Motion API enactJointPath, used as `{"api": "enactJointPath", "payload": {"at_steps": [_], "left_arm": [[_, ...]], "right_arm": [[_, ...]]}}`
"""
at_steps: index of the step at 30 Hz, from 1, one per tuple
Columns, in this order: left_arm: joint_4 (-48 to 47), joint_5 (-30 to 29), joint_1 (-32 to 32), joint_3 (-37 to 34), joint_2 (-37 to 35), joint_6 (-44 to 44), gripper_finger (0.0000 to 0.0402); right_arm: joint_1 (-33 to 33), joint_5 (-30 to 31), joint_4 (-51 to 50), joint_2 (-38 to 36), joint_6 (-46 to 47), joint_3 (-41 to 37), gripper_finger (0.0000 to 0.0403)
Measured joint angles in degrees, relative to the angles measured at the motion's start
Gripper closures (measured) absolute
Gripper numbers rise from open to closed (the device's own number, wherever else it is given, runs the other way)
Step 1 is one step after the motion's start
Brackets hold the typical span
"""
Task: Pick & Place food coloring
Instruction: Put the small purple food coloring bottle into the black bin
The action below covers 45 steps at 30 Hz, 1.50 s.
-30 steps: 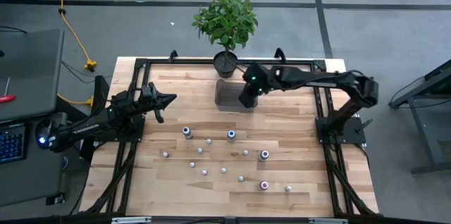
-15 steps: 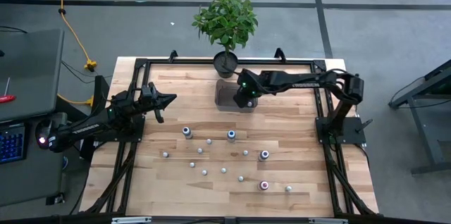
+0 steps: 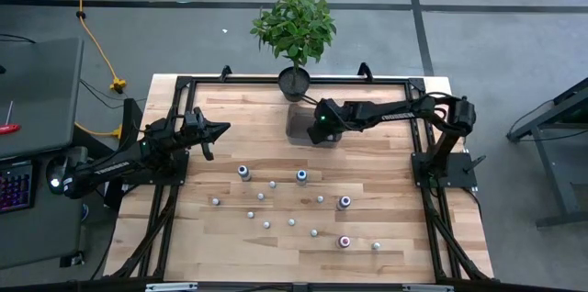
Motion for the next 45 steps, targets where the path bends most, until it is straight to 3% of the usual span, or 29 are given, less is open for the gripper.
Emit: {"api": "enactJointPath", "payload": {"at_steps": [35,45], "left_arm": [[0.0,0.0,0.0,0.0,0.0,0.0,0.0401],[0.0,0.0,0.0,0.0,0.0,0.0,0.0401]], "right_arm": [[0.0,-3.0,-0.3,-1.4,-3.4,-0.9,0.034],[-0.4,-2.4,-1.6,-3.8,-4.0,-0.9,0.0294]]}}
